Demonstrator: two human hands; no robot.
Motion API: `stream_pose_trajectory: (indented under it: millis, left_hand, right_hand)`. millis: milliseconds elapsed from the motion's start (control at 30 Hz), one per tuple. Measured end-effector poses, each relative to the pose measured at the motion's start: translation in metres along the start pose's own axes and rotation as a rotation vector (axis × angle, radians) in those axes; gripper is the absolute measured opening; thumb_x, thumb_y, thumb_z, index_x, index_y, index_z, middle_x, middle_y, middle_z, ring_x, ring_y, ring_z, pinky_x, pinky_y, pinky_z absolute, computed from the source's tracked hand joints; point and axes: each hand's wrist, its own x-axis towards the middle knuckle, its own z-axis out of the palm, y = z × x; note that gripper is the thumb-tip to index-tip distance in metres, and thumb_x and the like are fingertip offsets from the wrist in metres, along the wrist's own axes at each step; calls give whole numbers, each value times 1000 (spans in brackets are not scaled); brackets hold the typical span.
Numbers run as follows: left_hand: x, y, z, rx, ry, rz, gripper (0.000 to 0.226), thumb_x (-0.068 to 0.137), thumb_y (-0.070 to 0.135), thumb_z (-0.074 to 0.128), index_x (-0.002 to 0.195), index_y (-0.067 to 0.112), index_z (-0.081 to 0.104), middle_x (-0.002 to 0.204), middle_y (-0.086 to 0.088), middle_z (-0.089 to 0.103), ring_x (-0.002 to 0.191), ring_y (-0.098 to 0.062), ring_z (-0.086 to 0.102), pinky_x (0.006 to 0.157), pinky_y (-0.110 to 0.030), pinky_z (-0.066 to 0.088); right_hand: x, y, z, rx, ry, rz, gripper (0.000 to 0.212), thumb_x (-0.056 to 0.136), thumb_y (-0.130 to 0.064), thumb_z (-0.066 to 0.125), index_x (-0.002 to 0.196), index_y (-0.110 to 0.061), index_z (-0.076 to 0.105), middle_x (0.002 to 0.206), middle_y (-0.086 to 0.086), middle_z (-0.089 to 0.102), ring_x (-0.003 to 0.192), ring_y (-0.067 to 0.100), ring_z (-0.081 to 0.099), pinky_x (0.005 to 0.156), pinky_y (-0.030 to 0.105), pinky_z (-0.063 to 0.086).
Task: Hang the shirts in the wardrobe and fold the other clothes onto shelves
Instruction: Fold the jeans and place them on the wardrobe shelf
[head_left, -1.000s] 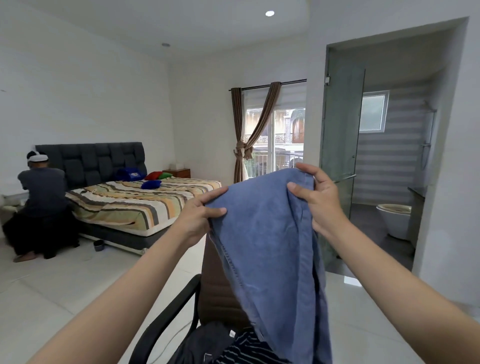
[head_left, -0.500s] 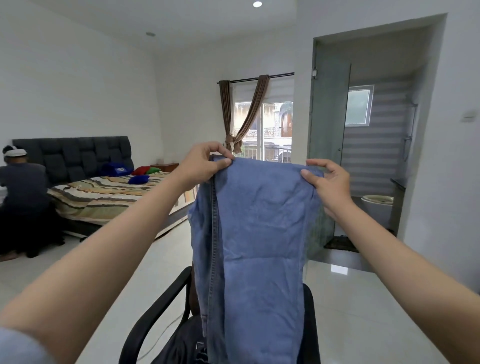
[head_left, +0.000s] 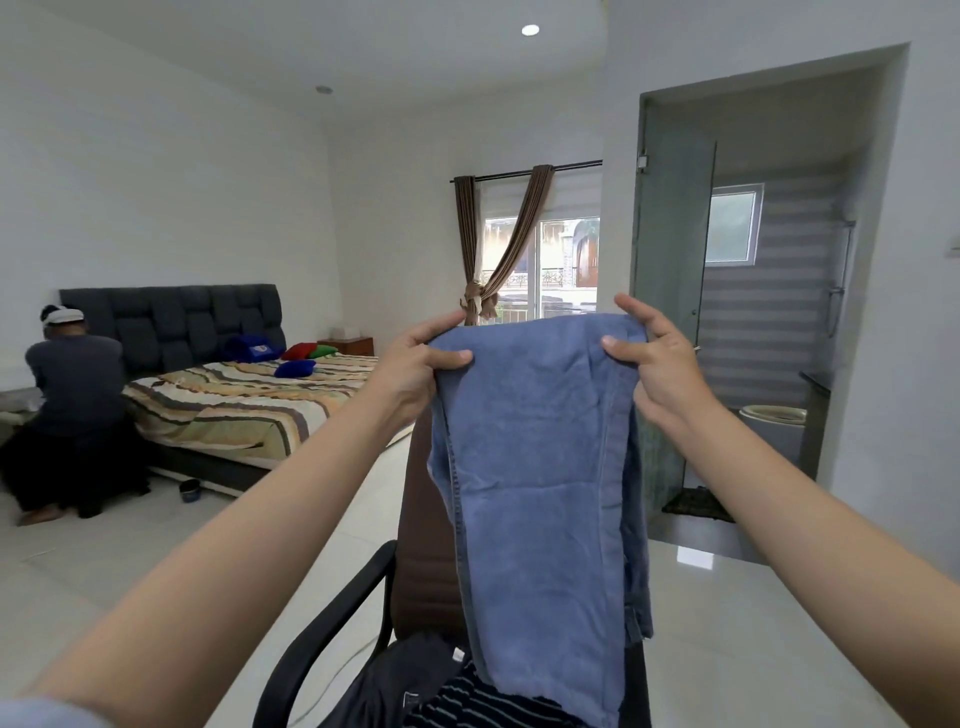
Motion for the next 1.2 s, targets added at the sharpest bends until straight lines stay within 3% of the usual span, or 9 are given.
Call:
stream_pose_trajectory:
  millis: [100,200,400,500,567,667,833,1033,1200]
  left_hand:
    - [4,-1,-3,-17,62,3,55,72,-24,56,120,2,60,90,-3,67,76,-14,64,68,-18,55]
    - [4,-3,-1,56,31,9,43,74,-17,61,109,7,66,94,-3,67,85,-16,62,79,-22,53]
    - [13,7,-6,783,-9,298,8,83,3,67,90,6,70,93,-5,68,92,-15,61,87,-25,48]
    - [12,10,-11,712,-14,245,8,85,5,66,82,12,67,89,-2,66,86,-13,60,76,-21,50]
    - [8,12,-12,417,-38,107,14,88,1,60,86,15,63,90,-1,62,82,-13,58,68,-19,48]
    - [1,10,-13,-10,-116,11,32,88,-11,47,102,16,58,102,-3,58,92,-16,57,80,-26,48]
    - [-4,4,-6,22,-89,79,57,77,-24,51,117,14,60,110,-1,58,104,-21,57,97,-33,48]
    - [-4,3,3,113,60,65,34,72,-21,60,82,11,67,88,-2,65,79,-17,62,70,-24,56]
    - [1,-3,4,201,73,102,26,72,-12,68,79,14,70,85,2,68,79,-12,63,71,-20,54]
  right_hand:
    - [-4,2,-6,-250,16,-68,31,79,14,64,83,-16,67,90,1,65,83,13,63,70,17,54]
    - [0,0,-17,-623,-28,-208,28,80,7,68,77,-21,68,84,-3,67,80,7,61,76,18,49]
    - [-1,-1,-18,-931,-41,-303,5,86,-12,67,86,-13,62,67,-16,50,54,-17,48,50,2,31]
    - [2,1,-14,-666,57,-141,11,84,-13,71,77,-19,64,78,-5,61,70,-5,56,68,11,45]
    - [1,-1,-9,-277,75,30,13,79,-8,74,75,-18,65,84,2,65,81,15,61,73,25,52]
    - [-3,-1,-3,42,-61,46,30,55,-9,80,82,-15,69,85,0,68,80,12,66,69,21,55]
    - [0,-4,8,-120,-139,-81,45,54,-3,80,96,-20,72,113,6,63,102,17,62,84,31,56]
    - [5,-12,17,133,219,227,35,73,19,63,85,-13,60,93,10,63,79,24,64,69,33,57]
    - [-4,-3,4,-90,261,102,25,77,10,69,76,-13,60,84,6,62,71,15,62,58,21,55]
